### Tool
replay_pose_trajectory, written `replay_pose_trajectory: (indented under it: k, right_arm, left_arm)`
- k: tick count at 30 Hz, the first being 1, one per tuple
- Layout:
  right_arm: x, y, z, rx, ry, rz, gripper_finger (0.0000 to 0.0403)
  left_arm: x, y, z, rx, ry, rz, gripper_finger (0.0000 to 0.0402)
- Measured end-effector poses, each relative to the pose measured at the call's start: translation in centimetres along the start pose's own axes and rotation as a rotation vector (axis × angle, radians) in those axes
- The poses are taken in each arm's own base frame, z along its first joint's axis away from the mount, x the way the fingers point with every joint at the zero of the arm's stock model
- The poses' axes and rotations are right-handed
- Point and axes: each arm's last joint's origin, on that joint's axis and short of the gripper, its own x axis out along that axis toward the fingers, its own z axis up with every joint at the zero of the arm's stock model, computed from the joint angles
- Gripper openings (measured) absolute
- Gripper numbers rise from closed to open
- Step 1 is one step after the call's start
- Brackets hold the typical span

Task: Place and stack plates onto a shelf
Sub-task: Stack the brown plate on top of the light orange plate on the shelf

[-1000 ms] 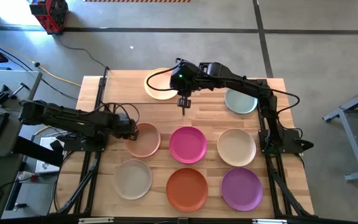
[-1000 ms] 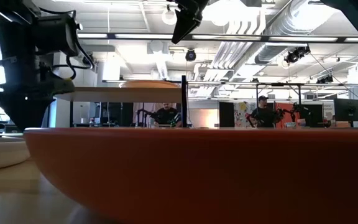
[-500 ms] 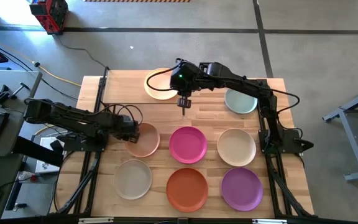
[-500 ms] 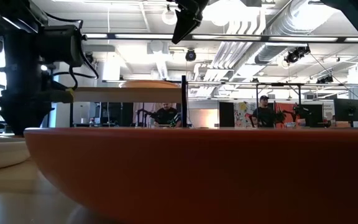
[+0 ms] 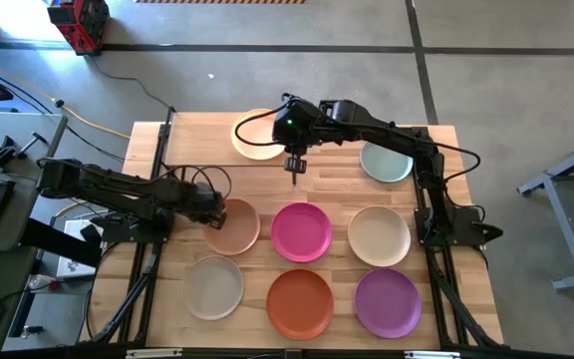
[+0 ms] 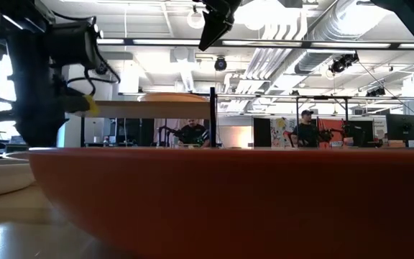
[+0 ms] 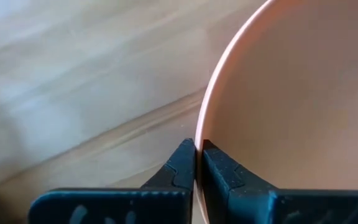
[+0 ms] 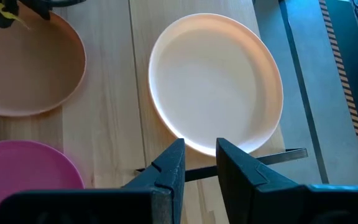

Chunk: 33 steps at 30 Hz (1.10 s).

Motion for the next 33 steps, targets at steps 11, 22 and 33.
replay_pose_trajectory:
  k: [11,22,33]
  right_arm:
    - [0.0,0.2,0.0,0.032,-0.005,0.022,0.0068]
    - [-0.1,0.7,0.2,0.053,-0.01,0.028,0.0088]
    - [-0.5,2.1,1.1,0.166,-0.082,0.105,0.0157]
  left_arm:
    - [-4.1,-1.3,1.4,0.124,-0.076,-0.086,0.0001]
    - [-8.3,-2.3,2.8,0.254,-0.154,-0.081,0.0001]
    - [-12.5,-3.1,4.6,0.325,-0.391,-0.025,0.0001]
